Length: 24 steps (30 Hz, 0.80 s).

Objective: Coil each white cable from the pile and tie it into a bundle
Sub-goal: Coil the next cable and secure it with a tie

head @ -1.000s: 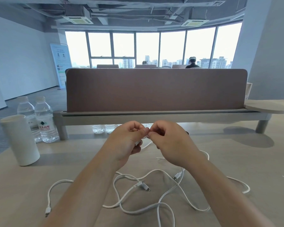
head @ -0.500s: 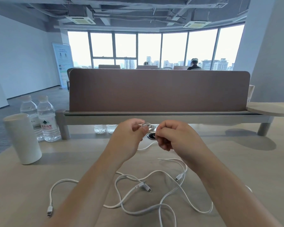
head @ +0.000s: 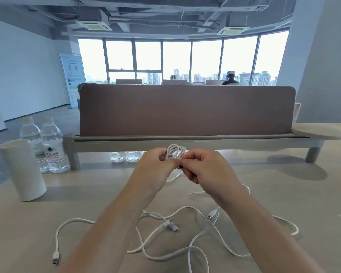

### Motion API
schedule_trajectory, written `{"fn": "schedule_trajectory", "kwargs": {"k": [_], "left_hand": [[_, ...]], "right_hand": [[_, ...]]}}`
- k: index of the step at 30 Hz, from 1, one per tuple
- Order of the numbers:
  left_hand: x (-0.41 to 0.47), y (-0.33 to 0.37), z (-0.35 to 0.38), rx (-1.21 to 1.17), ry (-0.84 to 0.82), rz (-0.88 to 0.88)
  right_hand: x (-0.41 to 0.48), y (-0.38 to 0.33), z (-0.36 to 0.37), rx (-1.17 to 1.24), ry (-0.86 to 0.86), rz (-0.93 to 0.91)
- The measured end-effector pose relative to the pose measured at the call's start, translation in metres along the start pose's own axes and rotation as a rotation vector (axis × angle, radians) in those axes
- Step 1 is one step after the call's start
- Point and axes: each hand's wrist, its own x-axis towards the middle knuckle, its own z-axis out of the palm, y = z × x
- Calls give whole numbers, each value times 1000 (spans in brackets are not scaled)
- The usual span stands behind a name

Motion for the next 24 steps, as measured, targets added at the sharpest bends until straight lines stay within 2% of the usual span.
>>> {"fn": "schedule_trajectory", "kwargs": {"k": [3, 6, 11, 15, 19, 24], "left_hand": [[-1, 4, 1, -287, -26, -80], [0, 1, -4, -407, -89, -129], [0, 1, -9, -322, -137, -149], [0, -4, -6, -190, -132, -99], [2, -8, -5, -126, -112, -119], [2, -4, -9, -158, -157, -104]], "right_hand": [[1, 1, 0, 40, 25, 3], [3, 3, 0, 29, 54, 8], [2, 1, -2, -128, 47, -19], [3, 2, -3, -241, 51, -37], [1, 3, -2, -346, 26, -63], [0, -1, -3, -296, 0, -53]]}}
